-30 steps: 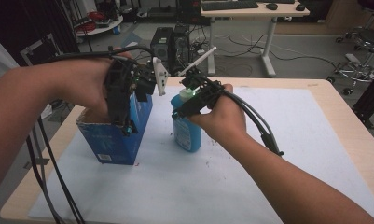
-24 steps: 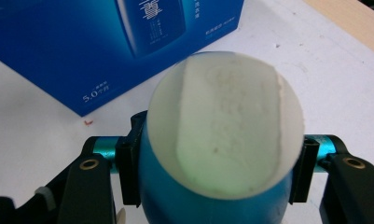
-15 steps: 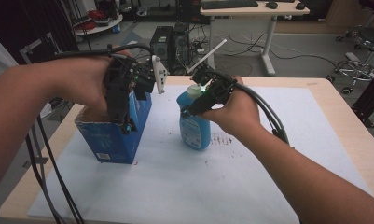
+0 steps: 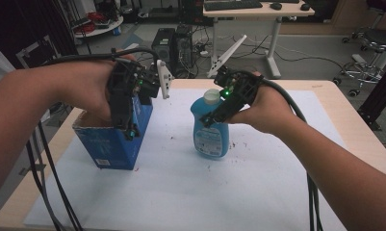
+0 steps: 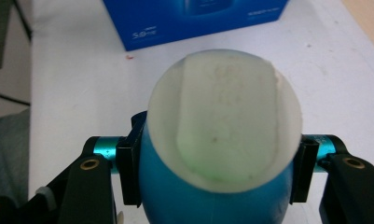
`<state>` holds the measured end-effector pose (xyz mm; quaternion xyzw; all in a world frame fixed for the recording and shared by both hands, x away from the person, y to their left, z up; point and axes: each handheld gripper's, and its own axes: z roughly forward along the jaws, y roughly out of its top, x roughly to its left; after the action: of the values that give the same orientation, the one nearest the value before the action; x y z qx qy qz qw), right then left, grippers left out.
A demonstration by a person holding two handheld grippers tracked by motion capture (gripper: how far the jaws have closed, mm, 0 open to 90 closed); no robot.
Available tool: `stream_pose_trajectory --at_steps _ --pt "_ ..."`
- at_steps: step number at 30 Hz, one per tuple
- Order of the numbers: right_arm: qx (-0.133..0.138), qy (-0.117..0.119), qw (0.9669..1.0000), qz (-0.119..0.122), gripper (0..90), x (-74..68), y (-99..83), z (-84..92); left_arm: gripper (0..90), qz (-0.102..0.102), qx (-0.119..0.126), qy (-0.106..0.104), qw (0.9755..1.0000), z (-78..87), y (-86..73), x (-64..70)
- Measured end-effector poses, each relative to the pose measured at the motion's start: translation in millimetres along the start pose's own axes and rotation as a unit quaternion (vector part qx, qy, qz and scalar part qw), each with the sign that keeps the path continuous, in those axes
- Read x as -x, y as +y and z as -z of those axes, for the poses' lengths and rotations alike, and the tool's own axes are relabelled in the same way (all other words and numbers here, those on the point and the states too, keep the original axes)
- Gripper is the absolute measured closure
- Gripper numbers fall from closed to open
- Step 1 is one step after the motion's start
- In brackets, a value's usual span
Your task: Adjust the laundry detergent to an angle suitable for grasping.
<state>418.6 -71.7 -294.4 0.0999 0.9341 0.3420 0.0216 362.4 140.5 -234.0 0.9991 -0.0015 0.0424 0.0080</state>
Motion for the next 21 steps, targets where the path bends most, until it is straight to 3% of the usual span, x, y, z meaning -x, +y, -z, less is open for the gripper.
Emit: stream_pose_trajectory --at_steps 4,6,8,17,21 --pt "0.010 0.038 0.9988 0.029 37.4 2.1 -6.2 1.5 10.4 0.001 0.002 -0.002 1.0000 -1.0 0.7 0.2" --pt "0.021 0.059 0.9967 0.052 37.5 2.5 -10.0 1.9 10.4 0.000 0.002 -0.002 1.0000 -1.1 0.8 0.6" --pt "0.025 0.071 0.9954 0.058 37.5 2.9 -12.7 1.9 10.4 0.001 0.001 -0.002 1.0000 -1.5 0.7 0.4" --pt "0.000 0.090 0.9926 0.082 37.4 2.1 -21.0 -9.9 10.4 0.000 0.001 -0.003 1.0000 -2.8 1.1 0.1" --pt "0.005 0.093 0.9922 0.083 37.4 4.5 -25.1 -7.0 10.4 0.002 0.000 -0.004 1.0000 -4.1 0.8 -0.2"
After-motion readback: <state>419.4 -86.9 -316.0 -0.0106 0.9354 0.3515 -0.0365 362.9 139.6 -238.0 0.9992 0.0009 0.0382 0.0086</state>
